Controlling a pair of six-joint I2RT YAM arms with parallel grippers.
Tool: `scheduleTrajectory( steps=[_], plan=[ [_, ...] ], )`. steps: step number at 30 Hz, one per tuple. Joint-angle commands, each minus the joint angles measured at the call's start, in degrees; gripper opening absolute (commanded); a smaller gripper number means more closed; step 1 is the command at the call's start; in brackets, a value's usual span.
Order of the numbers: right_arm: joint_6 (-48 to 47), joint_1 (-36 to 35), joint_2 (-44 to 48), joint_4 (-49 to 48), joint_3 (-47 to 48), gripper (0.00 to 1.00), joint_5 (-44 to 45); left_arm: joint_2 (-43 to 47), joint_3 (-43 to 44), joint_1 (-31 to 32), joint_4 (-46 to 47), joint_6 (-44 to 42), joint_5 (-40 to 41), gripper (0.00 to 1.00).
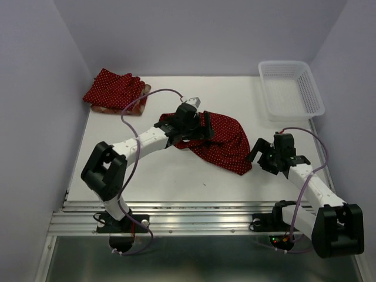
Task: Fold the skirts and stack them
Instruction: Flatten the skirt out
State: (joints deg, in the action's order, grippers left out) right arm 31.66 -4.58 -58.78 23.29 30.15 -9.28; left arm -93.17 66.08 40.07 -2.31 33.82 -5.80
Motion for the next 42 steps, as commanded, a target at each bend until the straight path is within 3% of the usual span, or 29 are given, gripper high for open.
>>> scheduleTrajectory(
  steps=[1, 5, 6, 7, 8, 11, 12, 13, 14, 15, 18, 20, 24, 33, 39, 42],
  plan=[
    [0.95, -0.08, -2.81, -7.45, -0.88, 1.0, -3.45, -7.44, 7.02, 0.35, -1.55, -2.79, 0.08, 0.99],
    [0.95, -0.08, -6.42, -11.95, -1.5, 0.95, -6.45, -12.3, 10.29, 0.44, -2.61, -3.68, 0.09, 0.98],
    [1.03, -0.08, -8.0, -12.3, -1.41, 0.93, -6.45, -12.91, 10.73, 0.44, -2.79, -3.76, -0.26, 0.91],
    [0.86, -0.08, -8.71, -13.26, -1.67, 0.89, -6.37, -13.7, 11.34, 0.44, -2.79, -3.85, -0.52, 0.83],
    [0.77, -0.08, -9.5, -13.7, -1.85, 0.87, -6.37, -14.06, 11.61, 0.44, -2.44, -3.85, -1.48, 0.68],
    [0.95, -0.08, -12.66, -16.51, -2.73, 0.82, -8.64, -14.59, 12.4, 0.44, -1.48, -3.77, -1.32, 0.48],
    [0.95, -0.08, -13.54, -17.57, -2.9, 0.79, -9.35, -14.76, 12.84, 0.44, -1.56, -3.77, -0.97, 0.36],
    [1.03, -0.08, -15.38, -18.71, -2.82, 0.69, -9.79, -15.2, 13.97, 0.44, -1.82, -3.85, -0.44, 0.25],
    [1.04, -0.08, -16.27, -18.89, -2.03, 0.59, -11.01, -15.38, 14.59, 0.53, -2.52, -3.94, -0.18, 0.02],
    [0.95, -0.08, -17.23, -19.16, -1.59, 0.36, -11.55, -15.38, 15.21, 0.53, -2.88, -4.11, 0.09, 0.0],
    [-0.1, -0.61, -16.19, -19.25, 0.95, 0.07, -12.61, -13.28, 16.62, 0.44, -4.1, -4.91, 1.58, 0.0],
    [-2.29, -0.61, -12.43, -17.15, 3.32, 0.01, -10.25, -10.91, 17.06, 0.36, -5.51, -5.26, 4.03, 0.0],
    [-6.52, -0.61, -3.57, -11.35, 11.93, 0.01, -3.58, -1.43, 16.18, 0.35, -8.14, -5.7, 11.5, 0.0],
    [-11.44, -0.61, 9.73, -4.75, 30.83, 0.01, 4.09, 32.3, 10.03, -1.23, -9.91, -5.78, 25.93, 0.0],
    [-15.13, -0.61, 10.54, -4.3, 40.94, 0.01, 7.34, 42.09, 8.8, -1.49, -10.88, -5.96, 35.06, 0.0],
    [-16.36, -0.61, 7.12, -5.27, 43.58, 0.01, 7.79, 41.67, 8.53, -1.75, -10.09, -6.4, 37.79, 0.0]
  ],
)
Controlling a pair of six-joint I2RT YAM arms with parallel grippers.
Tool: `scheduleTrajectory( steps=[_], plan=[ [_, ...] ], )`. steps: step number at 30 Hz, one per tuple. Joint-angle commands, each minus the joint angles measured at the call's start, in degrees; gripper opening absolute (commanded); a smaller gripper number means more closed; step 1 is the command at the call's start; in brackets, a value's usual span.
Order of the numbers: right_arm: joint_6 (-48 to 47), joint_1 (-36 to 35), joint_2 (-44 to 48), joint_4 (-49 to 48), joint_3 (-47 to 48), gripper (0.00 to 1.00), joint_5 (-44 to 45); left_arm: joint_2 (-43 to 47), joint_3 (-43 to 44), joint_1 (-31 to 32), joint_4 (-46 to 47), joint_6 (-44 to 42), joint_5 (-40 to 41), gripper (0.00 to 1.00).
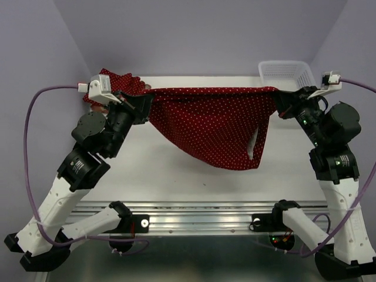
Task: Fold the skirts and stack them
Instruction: Flatten the skirt out
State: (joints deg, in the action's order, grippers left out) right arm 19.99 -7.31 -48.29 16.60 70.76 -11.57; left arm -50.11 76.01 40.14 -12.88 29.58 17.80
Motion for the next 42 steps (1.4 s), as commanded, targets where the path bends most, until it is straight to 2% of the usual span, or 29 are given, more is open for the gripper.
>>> scheduleTrajectory(
  steps=[1, 4, 8, 9, 10, 12, 14, 15, 16, 18, 20, 23, 24, 25, 26, 28, 29, 30, 32, 33, 34, 35, 36, 39, 42],
  plan=[
    [-5.22, 2.13, -4.69, 0.9, 3.33, 0.01, 9.47, -2.01, -1.65, -2.17, 1.01, -2.42, 14.36, 0.0],
    [-5.66, 2.13, -11.01, -1.56, 4.82, 0.01, 4.73, -6.92, -0.69, -4.61, 2.86, -3.48, 13.4, 0.0],
    [-5.84, 2.13, -22.78, -3.68, 9.12, 0.01, -1.33, -17.11, 3.25, -12.69, 4.62, -4.1, 4.11, 0.0],
    [-6.1, 2.13, -25.33, -4.29, 12.87, 0.01, -4.13, -19.3, 4.66, -17.94, 6.1, -4.1, -2.01, 0.0],
    [-6.36, 2.13, -31.01, -4.3, 15.78, 0.01, -4.85, -24.11, 6.33, -20.17, 6.55, -4.7, -4.77, 0.0],
    [-7.07, 2.13, -36.15, -3.51, 26.41, 0.01, -5.21, -31.23, 15.1, -24.38, 5.77, -5.5, -9.53, 0.0],
    [-8.03, 2.13, -42.2, -2.01, 37.36, 0.01, -5.3, -34.95, 25.0, -25.63, 3.93, -8.12, -13.04, 0.0],
    [-8.47, 2.13, -43.63, -1.4, 37.43, 0.01, -5.65, -36.28, 27.85, -25.9, 3.4, -8.66, -13.23, 0.0],
    [-9.17, 2.13, -45.38, -0.61, 42.74, 0.01, -6.18, -37.94, 31.36, -26.25, 2.96, -9.54, -13.49, 0.0],
    [-9.7, 2.13, -45.66, -0.52, 45.08, 0.01, -7.06, -37.87, 32.01, -26.52, 2.86, -9.72, -14.81, 0.0],
    [-9.97, 2.13, -43.57, -0.52, 42.55, 0.02, -7.85, -36.47, 27.74, -26.69, 3.3, -9.63, -14.9, 0.0],
    [-9.62, 2.13, -37.26, -1.83, 29.56, 0.05, -9.69, -31.47, 14.47, -26.78, 7.5, -8.41, -15.08, 0.0],
    [-9.01, 2.13, -35.14, -2.88, 24.91, 0.06, -9.26, -30.15, 10.26, -26.78, 8.65, -7.88, -15.51, 0.0],
    [-7.35, 2.13, -32.94, -4.8, 15.38, 0.08, -8.73, -27.44, 6.39, -26.78, 9.54, -7.09, -16.13, 0.0],
    [-6.55, 2.13, -28.65, -5.52, 10.5, 0.09, -8.56, -26.11, -1.75, -26.78, 11.46, -5.6, -19.0, 0.01],
    [-4.01, 2.13, -24.24, -7.02, 1.0, 0.1, -9.43, -22.85, -10.14, -26.78, 13.32, -3.75, -22.45, 0.05],
    [-3.12, 2.13, -22.13, -7.37, -3.57, 0.11, -9.87, -22.06, -17.31, -26.78, 14.28, -2.26, -23.24, 0.08],
    [-2.07, 2.13, -19.93, -7.81, -12.66, 0.13, -11.18, -21.18, -20.86, -26.69, 14.2, -0.42, -23.51, 0.16],
    [2.39, 1.08, -13.52, -6.93, -20.19, 0.17, -8.83, -18.02, -30.5, -26.52, 15.25, 3.63, -25.0, 0.26],
    [2.6, 0.55, -11.49, -6.76, -25.79, 0.28, -9.6, -16.88, -33.18, -26.52, 14.91, 4.86, -25.62, 0.6],
    [2.25, -0.15, -9.65, -2.06, -27.07, 0.7, -9.78, -13.99, -35.03, -26.34, 14.12, 5.74, -26.23, 0.89],
    [1.55, -0.16, -6.41, 0.95, -27.69, 0.91, -9.26, -12.31, -37.92, -26.25, 13.07, 6.71, -25.98, 0.99],
    [1.28, -0.16, -4.81, 3.5, -28.39, 1.0, -7.86, -10.47, -38.91, -26.25, 10.19, 6.98, -25.37, 0.99],
    [0.23, -0.16, 0.12, 8.0, -27.96, 1.0, -8.46, -2.83, -39.36, -26.17, 6.13, 8.91, -20.72, 0.99],
    [0.66, -0.16, 1.01, 7.49, -26.12, 1.0, -10.48, -1.4, -36.82, -26.17, 4.02, 8.47, -19.91, 0.99]
  ],
)
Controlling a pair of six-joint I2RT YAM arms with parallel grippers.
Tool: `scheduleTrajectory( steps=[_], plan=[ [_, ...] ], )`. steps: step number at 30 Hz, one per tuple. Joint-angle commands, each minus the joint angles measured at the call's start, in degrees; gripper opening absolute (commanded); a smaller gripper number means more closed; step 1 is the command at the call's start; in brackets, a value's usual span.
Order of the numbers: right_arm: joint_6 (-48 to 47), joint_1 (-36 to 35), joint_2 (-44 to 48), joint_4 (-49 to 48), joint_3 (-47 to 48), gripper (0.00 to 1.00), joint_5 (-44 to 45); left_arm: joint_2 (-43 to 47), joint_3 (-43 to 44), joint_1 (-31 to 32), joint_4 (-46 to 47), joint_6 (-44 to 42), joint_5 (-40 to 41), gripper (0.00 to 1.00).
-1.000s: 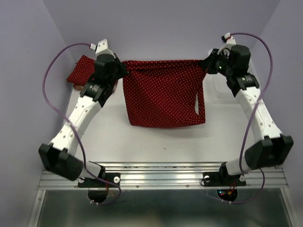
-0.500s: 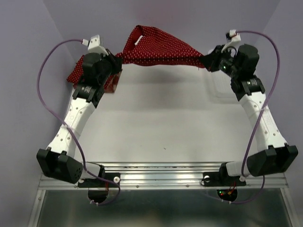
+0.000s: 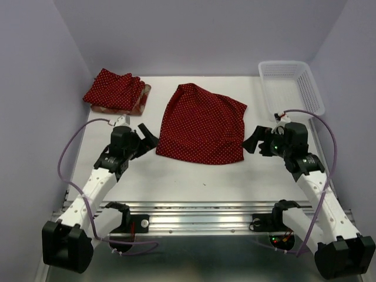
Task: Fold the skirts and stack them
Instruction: Flatten the skirt out
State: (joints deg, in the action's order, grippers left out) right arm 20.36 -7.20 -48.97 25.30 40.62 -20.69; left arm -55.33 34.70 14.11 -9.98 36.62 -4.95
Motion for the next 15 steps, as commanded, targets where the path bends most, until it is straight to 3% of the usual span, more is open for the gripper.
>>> scheduleTrajectory(
  steps=[1, 8, 15],
  plan=[
    [0.64, -0.27, 1.42, -2.44, 4.55, 1.0, -1.55, 3.65, 5.02, -0.13, 0.58, 1.35, 3.02, 0.99],
    [2.05, -0.27, -5.86, -5.35, 4.29, 1.0, -1.73, -4.15, 8.19, 0.13, -1.19, 0.03, 4.07, 0.99],
    [8.9, -0.27, -12.46, -4.03, -0.97, 1.0, 6.53, -14.27, 8.46, 3.11, 1.97, -2.34, 3.28, 0.99]
  ],
)
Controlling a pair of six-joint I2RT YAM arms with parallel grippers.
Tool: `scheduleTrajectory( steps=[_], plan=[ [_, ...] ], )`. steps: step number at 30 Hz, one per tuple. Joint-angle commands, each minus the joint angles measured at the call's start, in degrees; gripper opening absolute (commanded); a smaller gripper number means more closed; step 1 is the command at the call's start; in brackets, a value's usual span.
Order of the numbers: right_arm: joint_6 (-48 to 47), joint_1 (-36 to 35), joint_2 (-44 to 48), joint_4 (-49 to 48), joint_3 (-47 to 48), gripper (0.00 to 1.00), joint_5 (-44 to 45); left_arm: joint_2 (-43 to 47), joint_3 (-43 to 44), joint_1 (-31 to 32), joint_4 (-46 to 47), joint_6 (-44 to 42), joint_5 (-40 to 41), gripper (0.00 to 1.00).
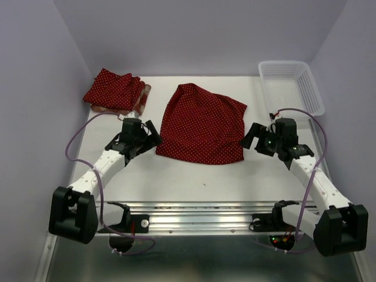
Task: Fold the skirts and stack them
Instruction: Flatten the skirt out
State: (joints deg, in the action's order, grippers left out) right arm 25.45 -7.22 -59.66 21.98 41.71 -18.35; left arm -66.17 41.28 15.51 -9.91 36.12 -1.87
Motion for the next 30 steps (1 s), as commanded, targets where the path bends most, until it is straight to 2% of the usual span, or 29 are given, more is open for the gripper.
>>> scheduleTrajectory(
  steps=[1, 5, 7, 8, 9, 12, 14, 18, 19, 21, 24, 25, 26, 27, 28, 29, 30],
  plan=[
    [4.6, -0.25, -3.69, -1.14, -2.6, 1.0, 4.2, -5.87, 2.14, 2.24, 2.35, -1.84, 0.29, 0.99],
    [4.87, -0.25, -6.78, -4.73, -5.49, 1.0, 2.97, -11.07, 2.58, 2.42, 5.51, -2.02, 0.72, 0.98],
    [4.96, -0.25, -8.54, -6.76, -6.47, 1.0, 2.18, -14.33, 3.02, 2.42, 6.48, -2.46, 1.25, 0.95],
    [4.96, -0.25, -9.24, -7.38, -6.9, 1.0, 1.57, -15.47, 3.28, 2.42, 6.57, -2.46, 1.25, 0.93],
    [4.96, -0.25, -10.47, -8.0, -7.17, 0.99, 0.52, -17.48, 3.72, 2.42, 6.92, -2.72, 1.25, 0.85],
    [5.48, -0.25, -13.01, -10.63, -7.96, 0.92, -0.72, -20.82, 3.2, 2.42, 8.67, -2.72, -0.5, 0.76],
    [5.92, -0.25, -14.25, -11.78, -8.4, 0.92, -0.81, -22.06, 2.58, 2.42, 9.38, -2.55, -1.2, 0.69],
    [7.94, -0.25, -16.89, -15.29, -9.8, 0.91, 0.94, -23.74, 0.48, 2.51, 11.13, -2.02, -2.17, 0.68],
    [9.34, -0.25, -18.98, -18.78, -10.33, 0.8, 0.25, -23.83, 0.38, 2.77, 10.88, -2.1, -1.83, 0.6],
    [10.05, -0.25, -19.79, -19.34, -10.42, 0.79, -0.02, -23.92, 0.38, 2.77, 10.44, -2.1, -2.09, 0.57],
    [10.67, -0.25, -20.67, -20.04, -10.51, 0.68, -0.02, -23.39, -0.32, 3.12, 10.09, -2.1, -2.35, 0.43],
    [10.67, -0.25, -20.76, -20.04, -10.51, 0.55, 0.15, -23.04, -0.49, 3.21, 10.0, -2.1, -2.26, 0.37],
    [10.67, -0.25, -20.76, -19.96, -10.6, 0.45, 0.16, -22.86, -0.76, 3.21, 10.0, -2.02, -2.26, 0.26],
    [10.67, -0.25, -20.41, -19.69, -10.43, 0.37, -0.02, -22.43, -1.11, 3.21, 10.0, -1.76, -2.52, 0.03],
    [10.76, -0.25, -19.97, -19.52, -10.51, 0.29, -0.02, -22.16, -1.37, 3.21, 10.0, -1.58, -2.79, 0.0],
    [10.32, -0.25, -19.36, -19.43, -10.51, 0.15, -1.5, -21.81, -1.64, 3.21, 10.0, -1.32, -3.14, 0.0],
    [10.15, -0.25, -18.4, -19.25, -10.51, 0.09, -2.38, -21.28, -2.16, 3.13, 10.0, -1.23, -4.1, 0.0]
  ],
)
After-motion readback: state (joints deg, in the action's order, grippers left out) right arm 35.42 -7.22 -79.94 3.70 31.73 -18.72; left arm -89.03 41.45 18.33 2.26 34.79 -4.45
